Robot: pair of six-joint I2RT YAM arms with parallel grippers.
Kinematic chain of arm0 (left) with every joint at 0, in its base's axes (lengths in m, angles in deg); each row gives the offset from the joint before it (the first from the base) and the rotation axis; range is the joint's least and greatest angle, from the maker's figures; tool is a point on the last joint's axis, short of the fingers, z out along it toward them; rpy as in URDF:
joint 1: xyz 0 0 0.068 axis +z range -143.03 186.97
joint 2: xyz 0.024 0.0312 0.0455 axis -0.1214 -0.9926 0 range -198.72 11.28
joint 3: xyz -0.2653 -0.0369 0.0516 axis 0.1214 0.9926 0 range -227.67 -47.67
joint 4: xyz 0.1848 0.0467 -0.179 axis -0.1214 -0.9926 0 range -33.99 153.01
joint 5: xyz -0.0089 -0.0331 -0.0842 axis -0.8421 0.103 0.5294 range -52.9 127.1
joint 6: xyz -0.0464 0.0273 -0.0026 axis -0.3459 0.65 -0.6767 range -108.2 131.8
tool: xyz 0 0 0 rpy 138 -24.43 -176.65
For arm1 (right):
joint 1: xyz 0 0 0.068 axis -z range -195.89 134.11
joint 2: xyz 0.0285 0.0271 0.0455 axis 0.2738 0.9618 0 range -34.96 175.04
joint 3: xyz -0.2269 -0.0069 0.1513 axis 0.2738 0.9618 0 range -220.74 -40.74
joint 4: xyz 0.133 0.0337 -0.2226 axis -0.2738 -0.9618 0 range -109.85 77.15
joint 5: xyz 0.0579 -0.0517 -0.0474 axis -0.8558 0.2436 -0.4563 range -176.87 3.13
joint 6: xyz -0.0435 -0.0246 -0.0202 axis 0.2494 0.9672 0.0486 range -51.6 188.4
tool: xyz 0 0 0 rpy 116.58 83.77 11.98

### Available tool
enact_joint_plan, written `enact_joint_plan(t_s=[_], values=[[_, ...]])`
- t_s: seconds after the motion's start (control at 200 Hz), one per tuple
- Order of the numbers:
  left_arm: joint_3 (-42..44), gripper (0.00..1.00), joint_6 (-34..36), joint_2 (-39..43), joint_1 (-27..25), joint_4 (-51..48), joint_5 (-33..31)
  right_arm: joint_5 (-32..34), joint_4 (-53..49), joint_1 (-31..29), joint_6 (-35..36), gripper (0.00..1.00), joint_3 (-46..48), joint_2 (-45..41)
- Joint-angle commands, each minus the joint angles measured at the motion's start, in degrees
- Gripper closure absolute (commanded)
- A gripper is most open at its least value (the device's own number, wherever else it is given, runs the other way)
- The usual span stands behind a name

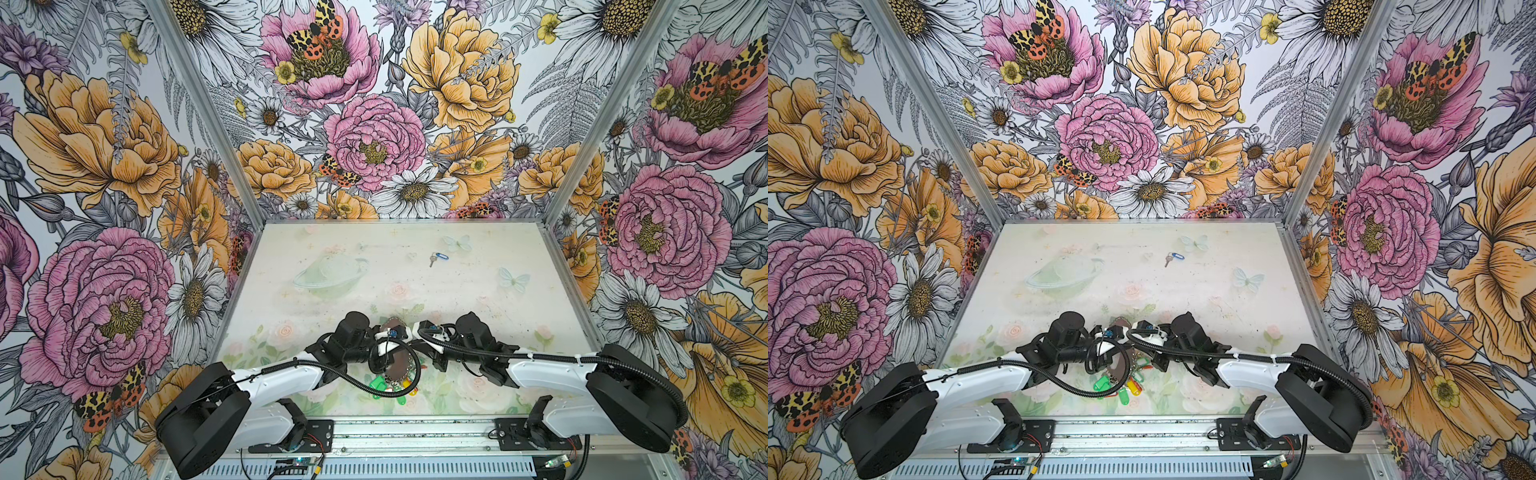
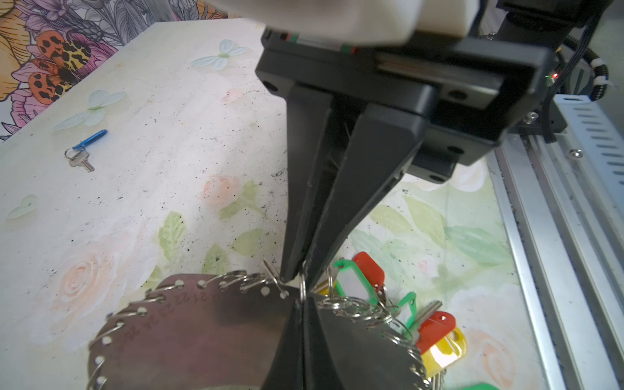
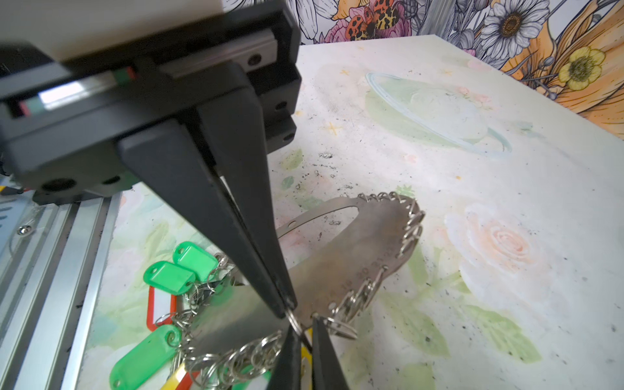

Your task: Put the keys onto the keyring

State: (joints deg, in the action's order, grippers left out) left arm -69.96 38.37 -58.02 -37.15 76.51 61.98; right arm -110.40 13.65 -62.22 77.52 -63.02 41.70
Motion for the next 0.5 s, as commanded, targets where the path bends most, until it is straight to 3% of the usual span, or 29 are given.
enact_joint_plan(t_s=[0.0, 0.075, 0.31, 0.38, 0.495], values=[[-0.93, 1.0, 0.33, 1.11, -0.53, 2.09, 1.46, -1.39, 2.87, -0.51, 0.01, 0.95, -1.01, 0.57], [-0.44, 1.0, -0.26, 1.36, -0.35, 3.13, 0.53, -1.17, 2.82, -0.48, 0.15, 1.0, -0.8, 0.32], [1.14, 1.0, -3.18, 2.12, 1.26, 7.01, 0.67, -0.96, 8.03, -0.29, -2.77, 1.0, 0.66, 0.42], [2.0, 0.91, -4.59, 2.58, 2.03, 8.84, 1.08, -0.75, 11.06, -0.17, -4.44, 1.0, 1.38, 0.84], [3.26, 0.85, -6.25, 3.65, 3.44, 10.69, 2.11, -0.32, 16.63, 0.18, -7.33, 1.0, 2.97, 1.29]])
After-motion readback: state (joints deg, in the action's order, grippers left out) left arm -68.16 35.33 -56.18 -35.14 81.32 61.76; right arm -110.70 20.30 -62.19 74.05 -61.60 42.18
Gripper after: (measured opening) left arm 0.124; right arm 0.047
